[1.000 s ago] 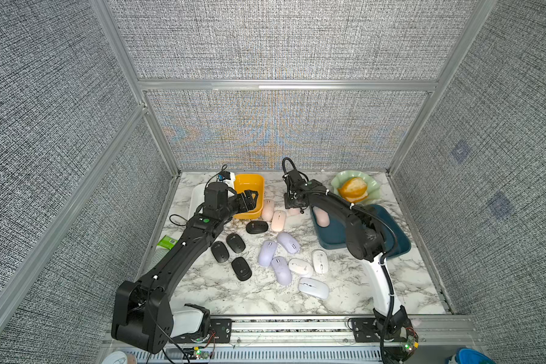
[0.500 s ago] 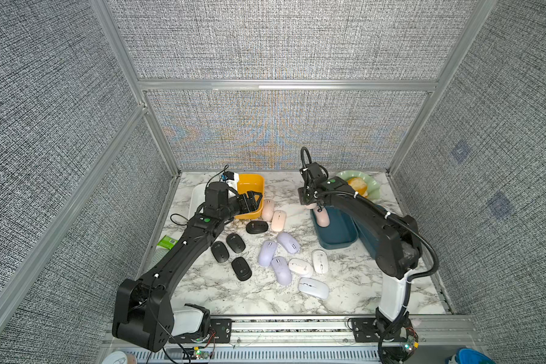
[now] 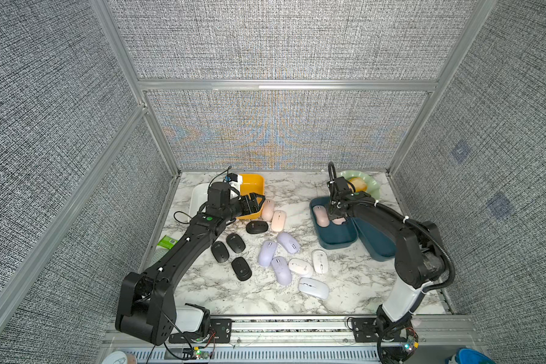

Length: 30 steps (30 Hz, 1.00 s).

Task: Place the mice by color into the storage box
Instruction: Place the mouse in the storage box.

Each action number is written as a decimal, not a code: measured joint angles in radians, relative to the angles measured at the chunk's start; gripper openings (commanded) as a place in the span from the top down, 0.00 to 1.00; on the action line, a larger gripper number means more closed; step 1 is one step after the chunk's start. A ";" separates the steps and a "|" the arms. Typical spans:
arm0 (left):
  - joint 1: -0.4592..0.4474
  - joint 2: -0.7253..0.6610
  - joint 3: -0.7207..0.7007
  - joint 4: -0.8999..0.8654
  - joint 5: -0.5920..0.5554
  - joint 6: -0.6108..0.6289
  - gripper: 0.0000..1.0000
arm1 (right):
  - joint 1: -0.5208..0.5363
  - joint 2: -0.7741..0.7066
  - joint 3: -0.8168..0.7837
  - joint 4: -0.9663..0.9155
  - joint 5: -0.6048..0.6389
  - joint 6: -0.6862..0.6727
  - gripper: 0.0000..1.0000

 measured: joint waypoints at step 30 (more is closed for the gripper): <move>-0.001 0.006 0.000 0.003 -0.004 0.002 0.19 | -0.042 0.192 0.106 0.002 -0.051 -0.089 0.39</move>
